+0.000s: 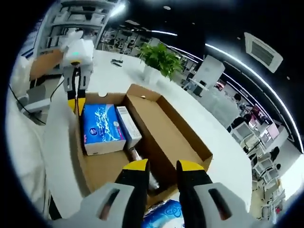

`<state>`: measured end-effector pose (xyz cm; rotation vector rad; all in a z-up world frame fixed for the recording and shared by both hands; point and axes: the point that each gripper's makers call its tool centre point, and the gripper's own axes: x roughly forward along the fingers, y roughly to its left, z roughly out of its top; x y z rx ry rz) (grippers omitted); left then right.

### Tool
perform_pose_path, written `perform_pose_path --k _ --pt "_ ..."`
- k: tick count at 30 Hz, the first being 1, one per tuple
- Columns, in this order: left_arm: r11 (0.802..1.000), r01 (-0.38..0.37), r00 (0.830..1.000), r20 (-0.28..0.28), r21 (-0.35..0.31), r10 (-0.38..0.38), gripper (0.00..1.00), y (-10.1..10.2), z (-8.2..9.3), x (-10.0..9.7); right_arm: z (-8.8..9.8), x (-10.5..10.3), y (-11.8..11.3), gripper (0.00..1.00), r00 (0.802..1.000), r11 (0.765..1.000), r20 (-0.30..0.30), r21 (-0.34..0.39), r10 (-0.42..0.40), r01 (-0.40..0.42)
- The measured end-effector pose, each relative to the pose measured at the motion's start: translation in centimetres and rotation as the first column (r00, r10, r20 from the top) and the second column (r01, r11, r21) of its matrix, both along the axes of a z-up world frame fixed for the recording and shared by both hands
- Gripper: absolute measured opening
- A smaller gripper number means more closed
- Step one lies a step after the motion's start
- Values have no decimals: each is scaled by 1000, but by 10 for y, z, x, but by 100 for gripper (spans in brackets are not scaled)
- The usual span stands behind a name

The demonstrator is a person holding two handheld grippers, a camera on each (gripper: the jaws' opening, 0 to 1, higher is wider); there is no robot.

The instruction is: Operate the shoe box by opening the lid, removing the specified soft item, and placing it in the target area until the item is outside and the box remains undamaged.

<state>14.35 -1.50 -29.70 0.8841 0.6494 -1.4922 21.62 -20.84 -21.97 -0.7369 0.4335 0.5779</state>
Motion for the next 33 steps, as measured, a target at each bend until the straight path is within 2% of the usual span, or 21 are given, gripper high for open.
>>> perform_pose_path --k 1,3,4,7,9,13,16,17,18,21,25,27,31,33 --pt "1000 5 1000 3 1 -5 1 0 0 1 -8 1 2 22 1000 1000 -16 -18 -3 3" --pt "1000 6 1000 6 -2 -6 1 0 0 2 -17 2 7 21 999 1000 -46 -10 3 -3" --pt "1000 3 1000 7 -4 -3 1 1 0 3 -21 4 10 21 999 1000 -45 -12 8 -8" --pt "1000 0 1000 -1 5 0 1 1 0 6 -31 4 16 21 997 996 -65 -79 40 -45" --pt "1000 -2 1000 -8 4 2 1 1 0 6 -35 4 24 21 995 996 -93 -66 47 -53" --pt "1000 0 1000 -10 3 0 1 1 0 5 -37 11 32 20 995 990 -81 -127 57 -67" --pt "1000 0 1000 -7 1 0 1 1 0 3 -39 12 42 19 993 987 -97 -138 73 -86" --pt "1000 1 1000 -6 1 -1 1 1 0 3 -40 15 40 17 995 979 -81 -191 60 -74" --pt "1000 2 1000 -6 1 -2 1 1 0 3 -42 16 40 17 995 974 -79 -213 65 -80" --pt "1000 16 1000 0 2 -16 1 2 0 2 -51 13 53 18 987 988 -143 -126 68 -86" --pt "1000 8 1000 -6 3 -8 1 2 0 1 -58 13 56 20 987 984 -138 -147 80 -100" --pt "1000 7 1000 -11 4 -7 1 2 -1 0 -65 12 57 20 984 982 -164 -157 77 -103" --pt "1000 10 1000 -13 7 -10 1 2 -1 0 -66 17 59 19 985 978 -148 -175 86 -112" --pt "1000 7 1000 -17 4 -7 1 2 -1 0 -66 16 62 19 983 981 -164 -161 84 -110"
